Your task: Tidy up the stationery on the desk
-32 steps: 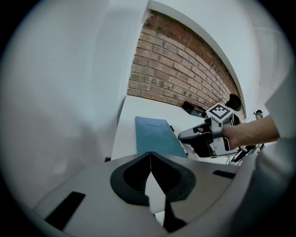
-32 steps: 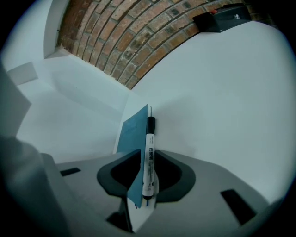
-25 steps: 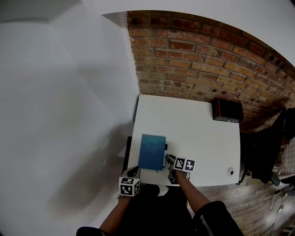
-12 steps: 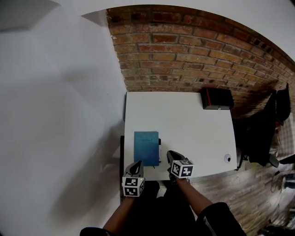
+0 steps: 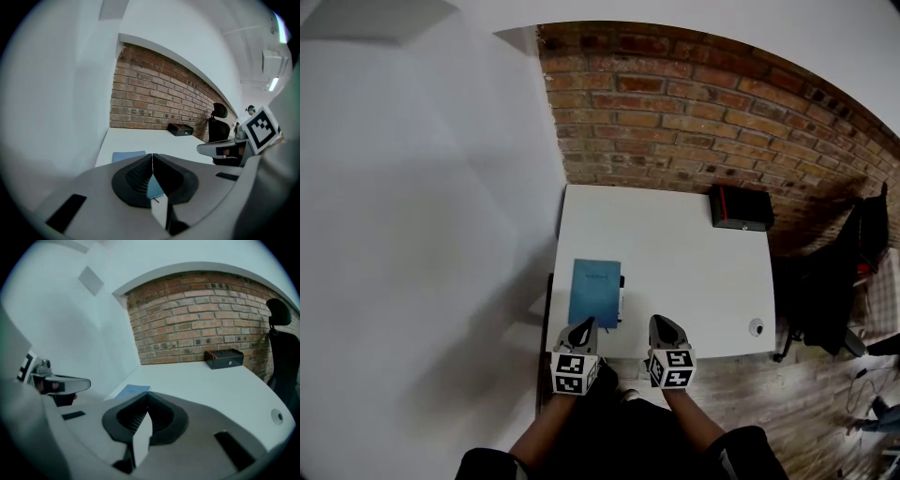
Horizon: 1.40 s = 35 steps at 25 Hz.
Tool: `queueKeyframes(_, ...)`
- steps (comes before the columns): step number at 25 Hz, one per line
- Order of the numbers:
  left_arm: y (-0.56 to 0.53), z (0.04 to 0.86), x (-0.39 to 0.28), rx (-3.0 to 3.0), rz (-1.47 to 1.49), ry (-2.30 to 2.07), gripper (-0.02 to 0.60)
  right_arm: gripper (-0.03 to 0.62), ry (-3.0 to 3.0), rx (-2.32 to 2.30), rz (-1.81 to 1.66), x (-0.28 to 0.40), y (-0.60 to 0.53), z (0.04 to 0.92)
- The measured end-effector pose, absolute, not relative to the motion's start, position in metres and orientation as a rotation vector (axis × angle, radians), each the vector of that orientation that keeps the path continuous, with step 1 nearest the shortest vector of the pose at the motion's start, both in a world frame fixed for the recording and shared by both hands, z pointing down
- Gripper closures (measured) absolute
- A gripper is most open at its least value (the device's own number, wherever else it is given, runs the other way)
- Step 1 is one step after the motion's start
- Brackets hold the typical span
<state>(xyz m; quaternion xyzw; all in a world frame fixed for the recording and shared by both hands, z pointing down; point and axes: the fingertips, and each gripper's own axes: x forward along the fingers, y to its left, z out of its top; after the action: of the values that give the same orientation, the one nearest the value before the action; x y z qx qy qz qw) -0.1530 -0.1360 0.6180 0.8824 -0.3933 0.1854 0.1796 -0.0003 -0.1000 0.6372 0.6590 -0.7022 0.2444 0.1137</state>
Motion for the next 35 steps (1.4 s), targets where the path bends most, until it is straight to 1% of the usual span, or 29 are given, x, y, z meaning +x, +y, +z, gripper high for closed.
queueKeyframes(7,-0.086,0.590,-0.144,2.547,0.499,-1.146,0.566,0.572,-2.110,1.936,0.520,0.004,-0.038,0.586)
queueKeyframes(16,-0.016,0.568,-0.137,2.596,0.473,-1.165,0.566,0.572,-2.126,1.943,0.507,0.004,0.031,0.577)
queueKeyframes(24,0.011,0.559,-0.142,2.615,0.451,-1.205,0.566,0.572,-2.154,1.927,0.479,-0.003,0.052,0.571)
queueKeyframes(35,0.017,0.558,-0.143,2.608,0.437,-1.207,0.566,0.572,-2.180,1.909,0.461,-0.014,0.056,0.566)
